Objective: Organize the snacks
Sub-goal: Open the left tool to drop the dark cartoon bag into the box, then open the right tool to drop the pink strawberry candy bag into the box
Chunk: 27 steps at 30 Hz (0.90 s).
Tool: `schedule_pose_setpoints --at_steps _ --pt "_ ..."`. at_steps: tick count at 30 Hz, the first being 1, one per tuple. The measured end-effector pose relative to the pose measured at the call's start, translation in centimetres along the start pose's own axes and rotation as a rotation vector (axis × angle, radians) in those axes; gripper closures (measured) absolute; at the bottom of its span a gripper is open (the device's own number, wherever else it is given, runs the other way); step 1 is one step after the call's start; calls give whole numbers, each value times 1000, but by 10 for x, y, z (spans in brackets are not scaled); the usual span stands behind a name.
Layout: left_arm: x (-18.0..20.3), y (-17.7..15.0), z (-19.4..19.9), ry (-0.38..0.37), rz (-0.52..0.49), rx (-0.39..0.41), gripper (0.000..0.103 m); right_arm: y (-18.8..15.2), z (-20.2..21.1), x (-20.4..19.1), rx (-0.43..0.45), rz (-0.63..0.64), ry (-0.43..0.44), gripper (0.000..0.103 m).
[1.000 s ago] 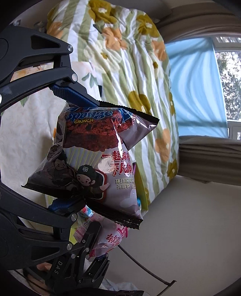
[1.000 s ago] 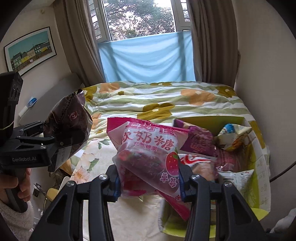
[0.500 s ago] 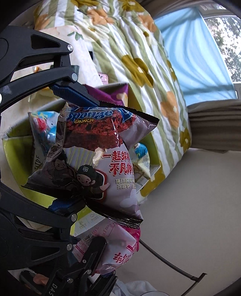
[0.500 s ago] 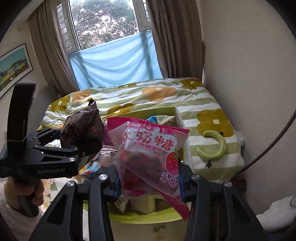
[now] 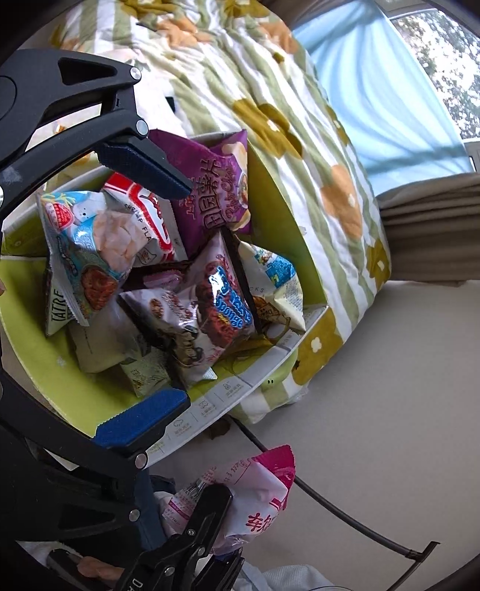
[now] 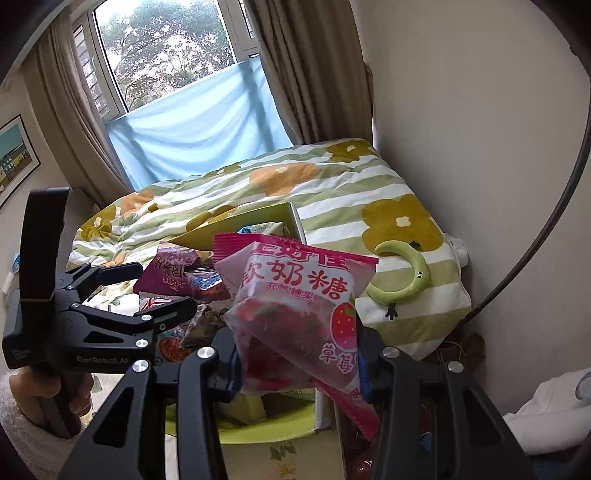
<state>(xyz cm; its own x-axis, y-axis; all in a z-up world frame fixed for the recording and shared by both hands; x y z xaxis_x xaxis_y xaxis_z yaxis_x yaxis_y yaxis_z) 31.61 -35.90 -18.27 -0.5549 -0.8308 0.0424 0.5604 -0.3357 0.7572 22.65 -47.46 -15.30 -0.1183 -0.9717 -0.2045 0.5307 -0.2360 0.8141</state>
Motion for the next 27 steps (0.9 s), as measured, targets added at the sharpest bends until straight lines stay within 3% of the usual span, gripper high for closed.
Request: schedule_pose_setpoints --at_steps 10,16,18,20,21,22,27 --pt "-51 -28 57 82 89 29 1 -4 -9 -40 -5 51 85 61" --pt "-74 -55 64 133 150 2 1 -27 -25 -55 -56 103 94 59" --pt "-77 -64 66 135 169 -5 2 -32 -30 -55 -62 112 76 49" --pt "-79 -71 68 140 181 -8 1 -37 -32 -53 -59 117 62 15" --pt "-80 -74 69 145 186 -10 2 -39 -32 -52 -53 117 61 8" --pt "-80 -78 69 149 191 -12 2 -40 -30 -51 -42 116 68 4" --pt "-79 -91 74 148 220 -15 2 -48 -17 -52 -13 104 123 3"
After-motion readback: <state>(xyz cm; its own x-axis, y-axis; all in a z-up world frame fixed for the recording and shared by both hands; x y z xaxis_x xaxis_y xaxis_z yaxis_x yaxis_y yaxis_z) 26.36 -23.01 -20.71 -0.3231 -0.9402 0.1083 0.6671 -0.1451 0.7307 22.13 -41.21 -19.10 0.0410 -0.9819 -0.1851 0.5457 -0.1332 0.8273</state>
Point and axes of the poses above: each gripper's, at about its wrist camera, not at the fingertips, and z roughly against the way its jaws point, x to its right, y to its top, the point moved 8 cm from there along -z, roughly the way its jaws point, and after that the axes turned 15 degrees about x, right-handed, at the moved point
